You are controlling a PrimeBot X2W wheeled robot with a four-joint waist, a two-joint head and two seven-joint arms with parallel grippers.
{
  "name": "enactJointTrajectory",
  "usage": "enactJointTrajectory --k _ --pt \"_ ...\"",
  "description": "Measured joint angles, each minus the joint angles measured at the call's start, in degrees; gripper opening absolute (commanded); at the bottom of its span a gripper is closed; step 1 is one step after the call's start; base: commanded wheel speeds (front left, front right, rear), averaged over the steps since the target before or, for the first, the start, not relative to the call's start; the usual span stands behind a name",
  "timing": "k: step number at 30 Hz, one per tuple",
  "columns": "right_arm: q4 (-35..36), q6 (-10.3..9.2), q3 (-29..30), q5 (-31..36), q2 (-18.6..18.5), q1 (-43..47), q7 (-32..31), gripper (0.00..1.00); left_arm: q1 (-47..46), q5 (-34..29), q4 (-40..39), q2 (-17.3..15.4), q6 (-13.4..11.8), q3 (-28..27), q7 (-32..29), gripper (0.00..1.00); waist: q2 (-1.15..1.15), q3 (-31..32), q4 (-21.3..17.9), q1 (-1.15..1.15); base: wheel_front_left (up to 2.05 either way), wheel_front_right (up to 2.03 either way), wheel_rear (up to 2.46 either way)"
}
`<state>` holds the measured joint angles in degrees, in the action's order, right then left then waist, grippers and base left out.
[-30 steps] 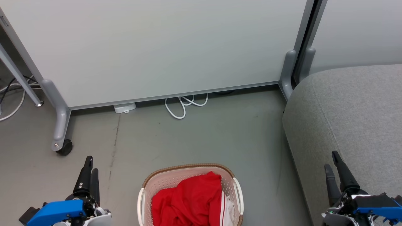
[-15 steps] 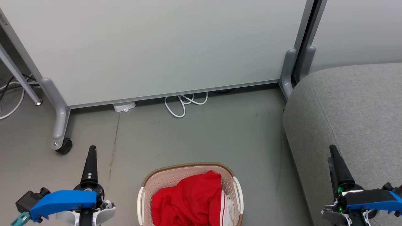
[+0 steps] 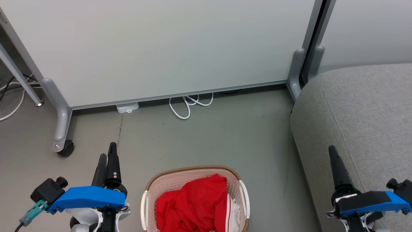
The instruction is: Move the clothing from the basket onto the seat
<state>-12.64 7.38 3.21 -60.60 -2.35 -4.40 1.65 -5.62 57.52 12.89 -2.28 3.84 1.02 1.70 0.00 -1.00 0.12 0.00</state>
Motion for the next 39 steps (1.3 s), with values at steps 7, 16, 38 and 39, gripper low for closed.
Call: enactJointTrajectory --k 7,16,38,39 --pt "-0.2 0.00 -0.6 6.5 0.0 -0.1 1.5 1.00 -0.5 -6.7 0.9 -0.2 -1.0 1.7 1.5 1.00 0.00 -0.2 0.1 0.00 0.00 0.00 0.00" --pt "-0.4 0.01 -1.0 13.4 0.0 -0.2 3.1 1.00 -1.3 -13.8 1.8 -0.7 -1.7 3.5 3.1 1.00 0.00 -0.1 0.3 0.00 0.00 0.00 0.00" --pt "-1.1 0.02 -1.6 27.5 -0.1 -1.0 6.8 1.00 -2.7 -28.6 3.7 -1.0 -2.9 6.6 6.7 1.00 0.00 -0.7 0.9 0.00 0.00 0.00 0.00" --pt "-1.2 0.02 -1.7 28.1 -0.1 -1.1 7.0 1.00 -2.8 -29.3 3.8 -1.0 -2.9 6.8 6.8 1.00 0.00 -0.8 0.9 0.00 0.00 0.00 0.00"
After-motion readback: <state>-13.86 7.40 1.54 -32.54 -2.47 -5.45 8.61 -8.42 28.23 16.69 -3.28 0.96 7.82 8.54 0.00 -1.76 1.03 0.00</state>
